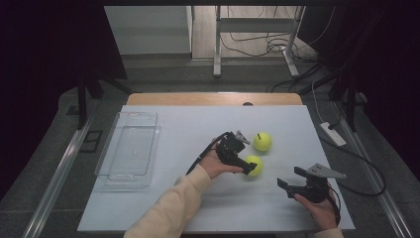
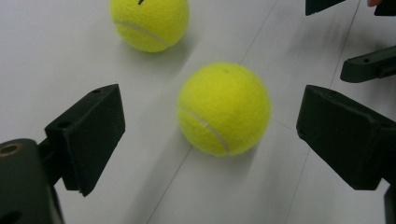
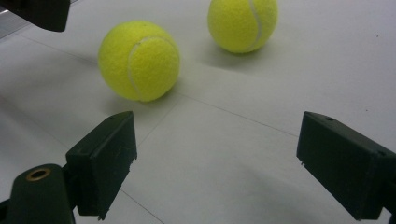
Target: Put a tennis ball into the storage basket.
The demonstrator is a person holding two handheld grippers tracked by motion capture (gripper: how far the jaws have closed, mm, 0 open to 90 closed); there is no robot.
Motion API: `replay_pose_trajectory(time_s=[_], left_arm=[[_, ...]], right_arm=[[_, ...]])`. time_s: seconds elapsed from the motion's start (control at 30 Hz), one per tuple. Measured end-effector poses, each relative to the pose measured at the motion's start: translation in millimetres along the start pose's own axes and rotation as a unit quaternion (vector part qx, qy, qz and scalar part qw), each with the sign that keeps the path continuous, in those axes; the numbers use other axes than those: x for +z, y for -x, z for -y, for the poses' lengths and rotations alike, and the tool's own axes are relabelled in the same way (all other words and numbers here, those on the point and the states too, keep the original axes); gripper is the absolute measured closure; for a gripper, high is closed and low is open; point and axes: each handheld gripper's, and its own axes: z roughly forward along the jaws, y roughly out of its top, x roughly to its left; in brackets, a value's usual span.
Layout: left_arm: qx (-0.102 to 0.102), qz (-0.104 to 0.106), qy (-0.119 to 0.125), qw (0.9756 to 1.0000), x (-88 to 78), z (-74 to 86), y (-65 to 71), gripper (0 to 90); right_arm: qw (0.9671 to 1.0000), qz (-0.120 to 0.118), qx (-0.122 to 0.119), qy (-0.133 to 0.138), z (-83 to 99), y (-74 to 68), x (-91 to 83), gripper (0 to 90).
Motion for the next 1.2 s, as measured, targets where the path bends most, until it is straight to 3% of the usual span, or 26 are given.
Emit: replay_pose_trajectory(time_s=[0.77, 1.2], left_arm=[[-0.012, 0.020, -0.023, 0.9995, 31.5, -10.1, -0.7, 9.1], [-0.015, 0.022, -0.039, 0.9989, 47.3, -10.3, 0.1, 9.1]], right_arm=[[1.0000, 0.001, -0.003, -0.002, 0.2, 0.0, 1.3, 11.9], [1.0000, 0.001, -0.002, -0.004, 0.4, 0.6, 1.7, 11.9]])
